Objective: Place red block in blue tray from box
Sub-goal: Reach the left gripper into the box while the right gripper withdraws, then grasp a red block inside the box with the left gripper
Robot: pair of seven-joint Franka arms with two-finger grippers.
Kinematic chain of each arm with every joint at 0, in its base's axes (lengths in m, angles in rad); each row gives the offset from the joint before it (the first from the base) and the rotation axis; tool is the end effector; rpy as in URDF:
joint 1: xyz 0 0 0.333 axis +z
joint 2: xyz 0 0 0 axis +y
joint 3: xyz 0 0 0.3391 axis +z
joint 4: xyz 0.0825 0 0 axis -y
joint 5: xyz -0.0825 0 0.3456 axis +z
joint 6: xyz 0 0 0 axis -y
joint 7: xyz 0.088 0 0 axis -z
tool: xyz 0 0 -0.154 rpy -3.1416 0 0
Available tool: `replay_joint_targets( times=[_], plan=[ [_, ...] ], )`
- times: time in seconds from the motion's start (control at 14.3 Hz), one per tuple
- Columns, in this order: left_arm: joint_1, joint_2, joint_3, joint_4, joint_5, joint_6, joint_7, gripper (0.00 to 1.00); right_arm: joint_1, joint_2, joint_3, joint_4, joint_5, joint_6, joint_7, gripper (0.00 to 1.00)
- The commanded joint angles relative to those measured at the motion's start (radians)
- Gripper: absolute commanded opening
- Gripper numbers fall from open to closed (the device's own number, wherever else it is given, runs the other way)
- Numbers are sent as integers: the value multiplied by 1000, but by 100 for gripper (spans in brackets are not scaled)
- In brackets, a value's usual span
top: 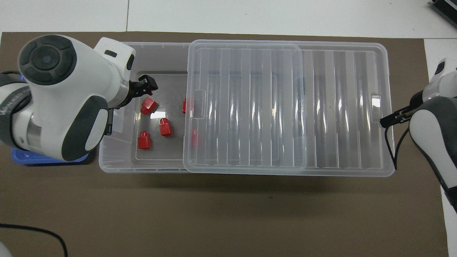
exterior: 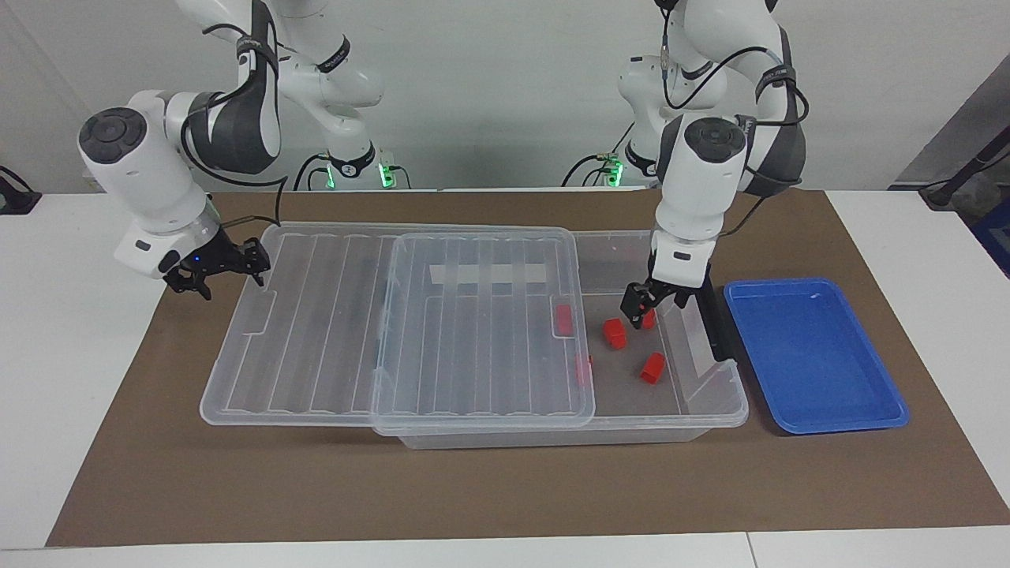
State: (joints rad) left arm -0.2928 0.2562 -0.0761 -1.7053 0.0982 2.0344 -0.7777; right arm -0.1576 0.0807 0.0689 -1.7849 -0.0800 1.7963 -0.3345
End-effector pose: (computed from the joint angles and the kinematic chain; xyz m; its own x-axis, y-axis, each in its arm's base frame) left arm 0.5791 -0.2097 0.4383 0.9270 0.3609 0.1017 0.3628 -0.9319 -0.0001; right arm 0.5383 -0.0593 0.4836 0.9614 0.2603 -0.0891 0.2649 -0.9633 0.0442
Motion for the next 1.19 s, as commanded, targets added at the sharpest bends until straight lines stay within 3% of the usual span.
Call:
replay_joint_targets(
  times=[0.0,0.28,0.7,1.12],
  plan=[
    [-37,2,12,-110,23,94,-165,100,15,-74,21,-8,-4,-44,119,93],
    [-74,-22,10,-262,23,238,-193,100,91,-110,26,77,8,-101,479,99],
    [-72,-3,10,-313,23,268,126,100,133,-35,28,326,11,-274,535,100],
    [-71,11,10,-349,23,332,179,98,113,-61,19,295,54,-314,529,100]
  ],
)
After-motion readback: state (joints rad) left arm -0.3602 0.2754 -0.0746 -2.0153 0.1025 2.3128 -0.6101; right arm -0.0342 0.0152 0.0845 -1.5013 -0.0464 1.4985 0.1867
